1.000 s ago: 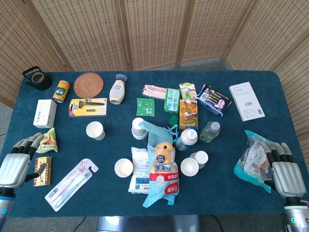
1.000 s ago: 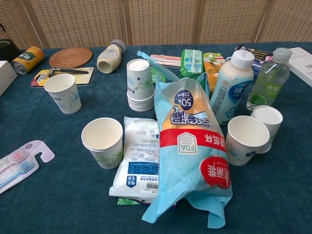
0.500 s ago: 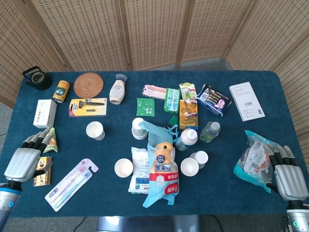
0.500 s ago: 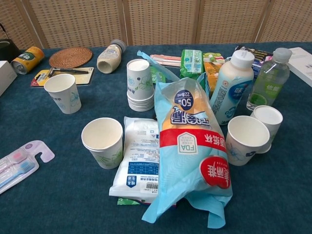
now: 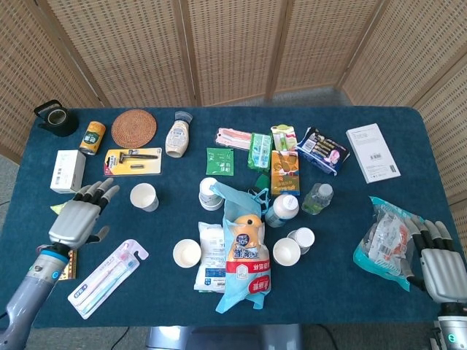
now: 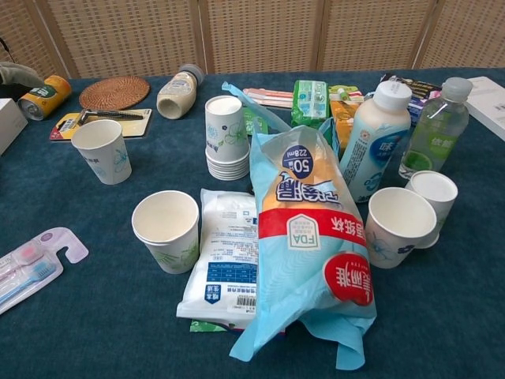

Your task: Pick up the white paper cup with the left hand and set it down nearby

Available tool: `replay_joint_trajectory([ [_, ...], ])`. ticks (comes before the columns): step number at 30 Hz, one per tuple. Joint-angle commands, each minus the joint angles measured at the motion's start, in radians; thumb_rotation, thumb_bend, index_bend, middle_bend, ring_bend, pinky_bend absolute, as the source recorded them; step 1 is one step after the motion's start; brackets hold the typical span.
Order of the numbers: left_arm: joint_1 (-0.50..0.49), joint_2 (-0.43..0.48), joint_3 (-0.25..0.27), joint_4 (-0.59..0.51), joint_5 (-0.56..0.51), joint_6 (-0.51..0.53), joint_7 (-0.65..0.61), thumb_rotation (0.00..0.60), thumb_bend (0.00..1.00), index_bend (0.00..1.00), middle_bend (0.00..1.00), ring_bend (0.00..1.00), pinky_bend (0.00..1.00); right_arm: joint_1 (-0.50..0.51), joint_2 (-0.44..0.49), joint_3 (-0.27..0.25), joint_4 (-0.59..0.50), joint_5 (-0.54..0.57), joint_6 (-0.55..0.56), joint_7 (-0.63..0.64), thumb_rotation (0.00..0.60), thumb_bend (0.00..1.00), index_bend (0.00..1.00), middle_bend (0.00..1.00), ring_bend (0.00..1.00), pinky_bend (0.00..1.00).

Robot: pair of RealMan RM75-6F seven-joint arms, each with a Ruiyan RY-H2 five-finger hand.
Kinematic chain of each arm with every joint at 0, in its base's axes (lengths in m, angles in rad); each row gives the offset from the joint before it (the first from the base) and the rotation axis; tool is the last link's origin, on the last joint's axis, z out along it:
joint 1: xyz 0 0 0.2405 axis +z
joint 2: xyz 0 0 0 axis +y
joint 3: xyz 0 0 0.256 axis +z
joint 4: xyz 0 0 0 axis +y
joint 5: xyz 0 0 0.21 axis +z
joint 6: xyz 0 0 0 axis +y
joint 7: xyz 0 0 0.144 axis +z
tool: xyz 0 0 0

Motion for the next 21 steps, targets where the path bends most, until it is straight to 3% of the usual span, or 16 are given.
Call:
replay_joint_trajectory([
  [1, -0.044, -0.035, -0.013, 0.031, -0.048, -0.048, 0.021, 0.6, 0.39, 0.0, 0.0, 0.0, 0.13, 0.004, 0.001, 0.003, -0.001, 0.007, -0.007, -0.002, 0.6, 0.48, 0.05, 0.04, 0.0, 0.07],
  [12, -0.169, -0.143, -0.038, 0.155, -0.175, -0.17, 0.034, 0.6, 0.39, 0.0, 0.0, 0.0, 0.15, 0.016, -0.001, 0.016, 0.004, 0.036, -0.034, -0.001, 0.599, 0.48, 0.05, 0.04, 0.0, 0.07],
  [21, -0.234, -0.233, -0.053, 0.257, -0.221, -0.231, -0.041, 0.6, 0.39, 0.0, 0.0, 0.0, 0.18, 0.013, 0.0, 0.021, 0.004, 0.053, -0.034, -0.005, 0.6, 0.48, 0.05, 0.04, 0.0, 0.07],
])
